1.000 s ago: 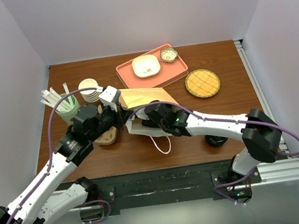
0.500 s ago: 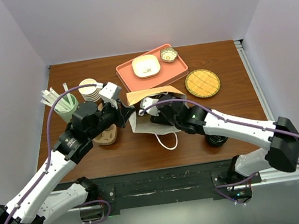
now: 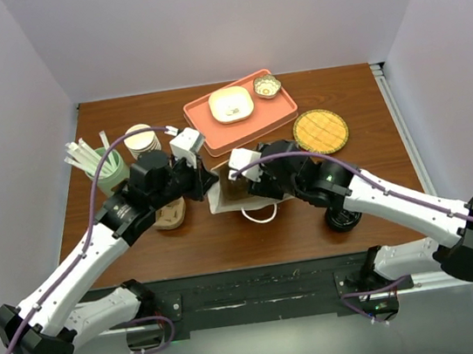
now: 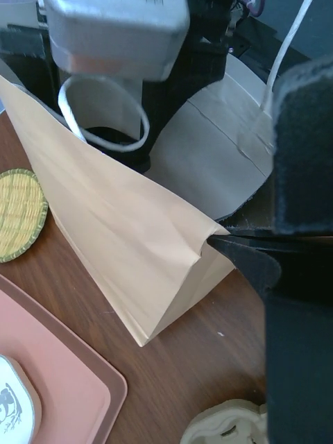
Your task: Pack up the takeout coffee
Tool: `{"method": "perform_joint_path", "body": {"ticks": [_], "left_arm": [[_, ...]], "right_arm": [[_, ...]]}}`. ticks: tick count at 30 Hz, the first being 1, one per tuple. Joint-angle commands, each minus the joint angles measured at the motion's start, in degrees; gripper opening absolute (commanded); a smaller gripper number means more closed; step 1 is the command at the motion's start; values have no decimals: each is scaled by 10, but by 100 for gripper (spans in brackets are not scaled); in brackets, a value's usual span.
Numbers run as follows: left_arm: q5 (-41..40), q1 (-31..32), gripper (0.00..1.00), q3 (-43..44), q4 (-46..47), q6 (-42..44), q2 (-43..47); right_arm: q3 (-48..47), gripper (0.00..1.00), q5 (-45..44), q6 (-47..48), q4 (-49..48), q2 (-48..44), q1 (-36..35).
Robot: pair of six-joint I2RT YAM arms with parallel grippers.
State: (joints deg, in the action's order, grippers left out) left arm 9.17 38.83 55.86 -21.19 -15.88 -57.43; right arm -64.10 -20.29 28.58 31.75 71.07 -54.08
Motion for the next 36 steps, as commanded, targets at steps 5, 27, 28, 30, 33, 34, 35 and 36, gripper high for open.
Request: {"method": "perform_joint_path", "body": {"ticks": [5,27,28,30,33,34,35,36], "left_arm": [[-30,5,0,59,-49,19,-29],[-71,4,0,130,-169,30,-57],[-72,4,0,133,-171,27,-50],[-77,4,0,139,-179,25,-44],[-79,4,0,162,-191,20,-45],[-79,4,0,168,-196,21,-49],[-79,4,0,181,-200,21,-51],[-81,4,0,187,-212,20,-53]], "right_arm": [[-152,28,83,-45,75,-4,3],[-399,25,69,-217,85,17,3],[-414,25,63,-218,82,20,3],[-423,25,72,-220,77,20,3],[-405,26,104,-229,82,13,3],[-384,25,112,-235,77,7,3],[-373,25,117,-250,71,-7,3],[-363,25,116,-255,57,-15,3]]}}
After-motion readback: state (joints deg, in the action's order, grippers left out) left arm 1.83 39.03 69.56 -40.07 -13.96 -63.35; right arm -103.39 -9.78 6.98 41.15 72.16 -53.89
